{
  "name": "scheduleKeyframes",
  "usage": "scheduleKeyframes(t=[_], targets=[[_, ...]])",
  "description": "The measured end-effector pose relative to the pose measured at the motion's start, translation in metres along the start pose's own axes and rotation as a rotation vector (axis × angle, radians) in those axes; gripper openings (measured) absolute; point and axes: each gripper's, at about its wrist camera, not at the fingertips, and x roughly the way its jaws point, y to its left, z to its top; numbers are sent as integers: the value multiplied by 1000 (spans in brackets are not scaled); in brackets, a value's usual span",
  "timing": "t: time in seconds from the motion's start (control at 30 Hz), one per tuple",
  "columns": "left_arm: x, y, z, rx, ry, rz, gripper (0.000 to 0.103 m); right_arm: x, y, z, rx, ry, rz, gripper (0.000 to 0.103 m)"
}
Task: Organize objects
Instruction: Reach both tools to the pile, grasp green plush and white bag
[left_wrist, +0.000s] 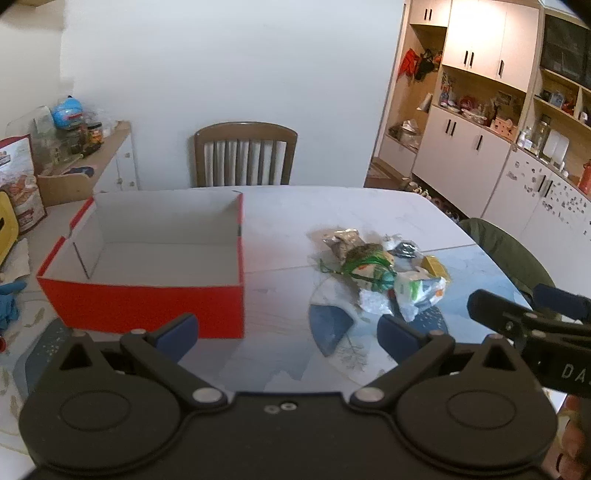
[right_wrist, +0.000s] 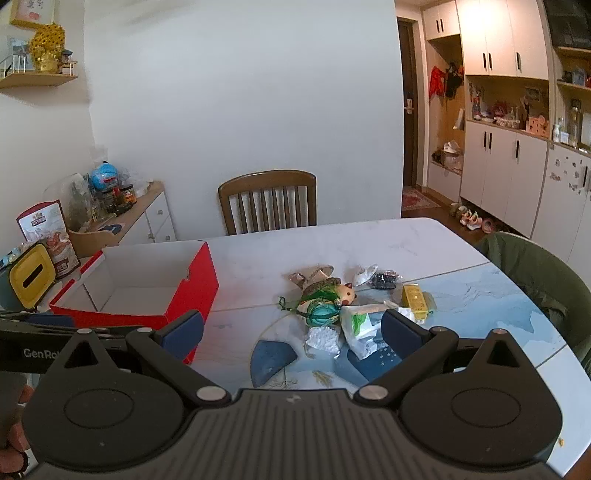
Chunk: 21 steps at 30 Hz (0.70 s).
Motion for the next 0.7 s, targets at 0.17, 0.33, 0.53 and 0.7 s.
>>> scheduleKeyframes(t=[0.17, 0.33, 0.53, 0.7], targets=[[12, -12, 0, 2, 34, -7, 103, 5, -7, -2, -22, 17, 31, 103], [31, -28, 1, 5, 71, -3, 103, 18, -24, -3, -35, 34, 46, 103], [57, -51, 8, 13, 88, 19, 103, 50, -57, -1, -27, 94, 83, 103], [82, -68, 14, 7, 109, 70, 103, 77, -92, 0, -32, 126, 94, 103]])
